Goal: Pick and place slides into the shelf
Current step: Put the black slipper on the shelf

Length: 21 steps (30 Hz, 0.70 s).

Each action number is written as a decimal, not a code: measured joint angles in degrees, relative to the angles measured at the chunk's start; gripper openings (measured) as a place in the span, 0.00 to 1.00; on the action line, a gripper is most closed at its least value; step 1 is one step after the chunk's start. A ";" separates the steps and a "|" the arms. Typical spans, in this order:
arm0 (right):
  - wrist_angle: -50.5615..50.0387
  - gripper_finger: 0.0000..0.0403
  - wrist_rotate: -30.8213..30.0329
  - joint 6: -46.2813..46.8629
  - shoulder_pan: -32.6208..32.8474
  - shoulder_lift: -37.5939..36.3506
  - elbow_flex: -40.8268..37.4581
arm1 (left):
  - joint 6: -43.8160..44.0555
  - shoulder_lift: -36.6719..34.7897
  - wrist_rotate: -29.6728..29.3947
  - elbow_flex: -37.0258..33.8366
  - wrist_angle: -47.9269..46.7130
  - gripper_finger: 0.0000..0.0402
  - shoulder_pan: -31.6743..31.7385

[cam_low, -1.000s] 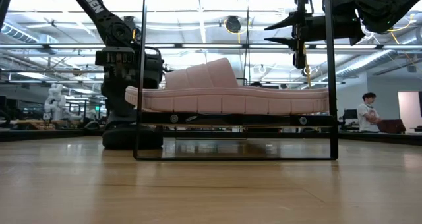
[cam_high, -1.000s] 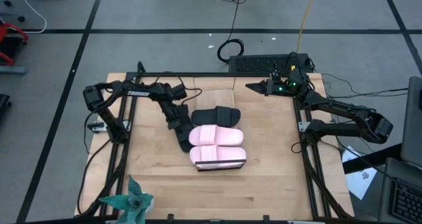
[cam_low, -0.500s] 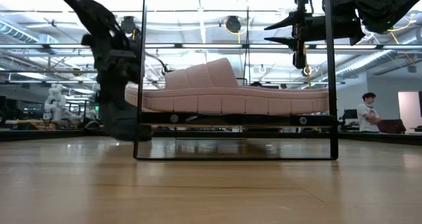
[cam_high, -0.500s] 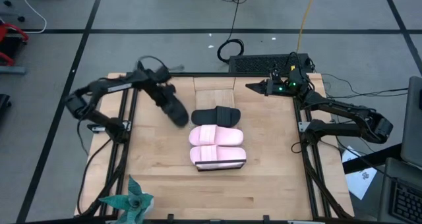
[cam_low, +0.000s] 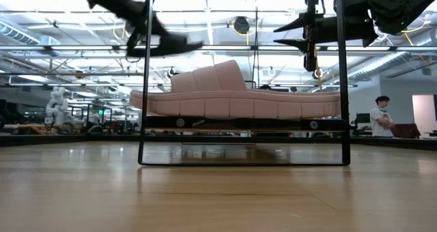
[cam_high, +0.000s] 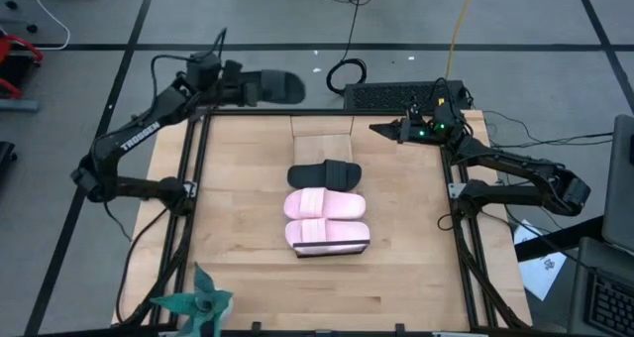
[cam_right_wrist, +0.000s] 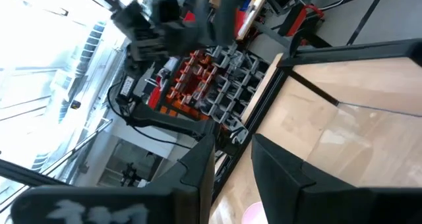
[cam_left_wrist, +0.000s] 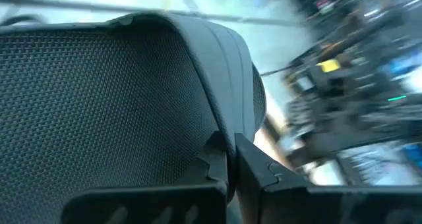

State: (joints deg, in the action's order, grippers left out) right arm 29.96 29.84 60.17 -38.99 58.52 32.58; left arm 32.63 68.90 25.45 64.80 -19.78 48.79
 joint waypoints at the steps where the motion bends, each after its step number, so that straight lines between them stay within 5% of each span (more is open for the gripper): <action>1: 0.00 0.23 -0.02 -0.34 -0.12 -0.02 0.00 | 1.39 0.26 -0.23 0.67 2.03 0.00 -1.33; 21: -0.07 0.23 0.25 0.22 -0.78 -0.01 0.00 | 11.18 3.05 -3.30 7.02 8.42 0.00 -12.88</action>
State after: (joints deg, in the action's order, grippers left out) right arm 29.89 30.10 60.39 -39.77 58.51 32.58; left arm 43.81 71.95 22.15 71.82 -11.36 35.91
